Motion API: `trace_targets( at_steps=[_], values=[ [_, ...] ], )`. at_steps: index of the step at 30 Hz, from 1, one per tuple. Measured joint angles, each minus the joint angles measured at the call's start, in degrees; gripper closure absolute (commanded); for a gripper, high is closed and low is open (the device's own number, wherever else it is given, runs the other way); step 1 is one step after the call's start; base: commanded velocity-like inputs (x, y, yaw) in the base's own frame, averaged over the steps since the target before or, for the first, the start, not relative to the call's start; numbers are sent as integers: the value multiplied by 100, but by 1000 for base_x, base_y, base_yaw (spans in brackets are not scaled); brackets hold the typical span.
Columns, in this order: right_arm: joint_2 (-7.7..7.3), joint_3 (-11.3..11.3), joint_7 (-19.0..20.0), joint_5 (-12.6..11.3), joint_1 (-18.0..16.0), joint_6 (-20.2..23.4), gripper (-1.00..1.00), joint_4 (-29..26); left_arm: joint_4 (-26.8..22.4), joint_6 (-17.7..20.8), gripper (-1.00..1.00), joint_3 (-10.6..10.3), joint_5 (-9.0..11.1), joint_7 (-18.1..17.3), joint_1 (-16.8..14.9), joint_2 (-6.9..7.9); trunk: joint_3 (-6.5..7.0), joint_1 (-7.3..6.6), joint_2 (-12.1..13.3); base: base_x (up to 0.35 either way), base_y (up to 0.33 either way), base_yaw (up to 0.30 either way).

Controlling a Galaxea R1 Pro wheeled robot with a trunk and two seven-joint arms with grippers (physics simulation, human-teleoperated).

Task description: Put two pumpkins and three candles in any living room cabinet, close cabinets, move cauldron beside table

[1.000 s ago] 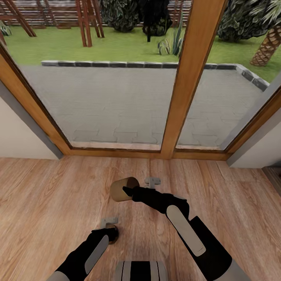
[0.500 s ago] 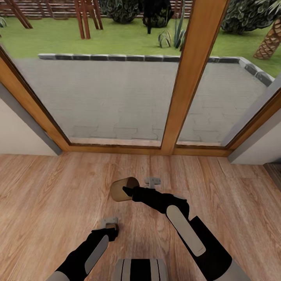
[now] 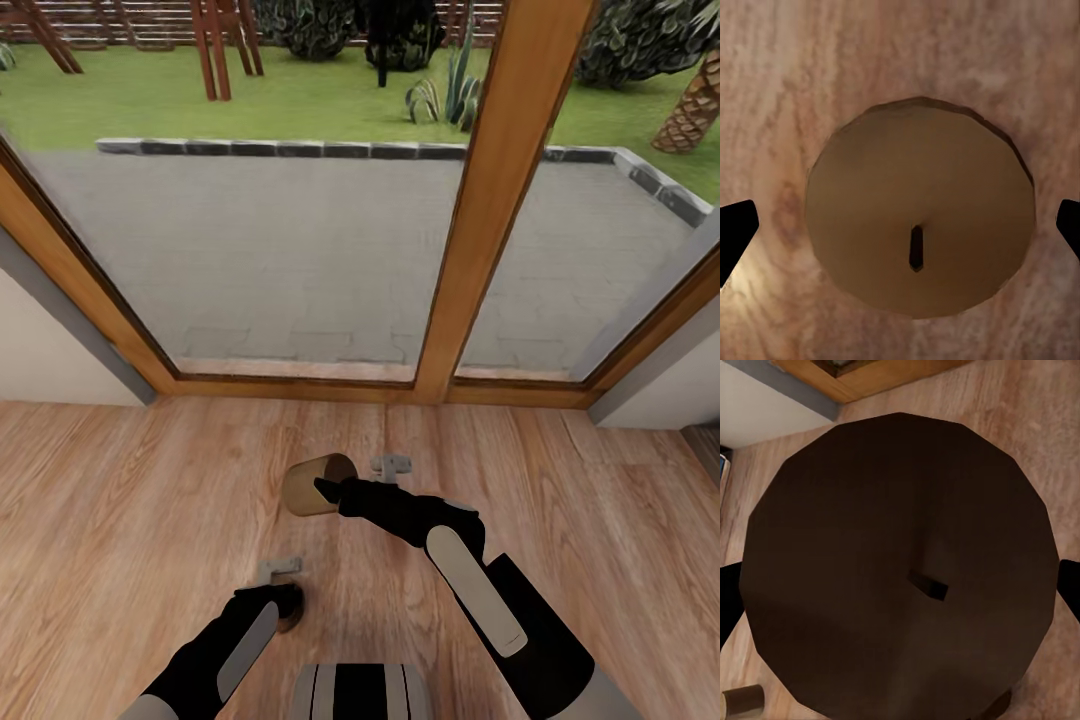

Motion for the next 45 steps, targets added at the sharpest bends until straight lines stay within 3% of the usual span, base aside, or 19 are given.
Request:
trace_targets(
  at_steps=[18, 32, 45],
  values=[
    [0, 0, 0, -1, 0, 0, 100, 8, 1, -5, -100, -1, -5, -1, 0, 0, 0, 2, 0, 8, 4, 0],
    [0, 0, -1, 3, 0, 2, 100, 5, -100, -15, -100, -5, 6, 1, 0, -2, -243, 29, -15, 0, 0, 0],
    [0, 0, -1, -2, 0, 0, 100, 1, -1, -24, -100, -5, 33, -6, 0, -2, -244, 30, -15, 0, 0, 0]
  ],
)
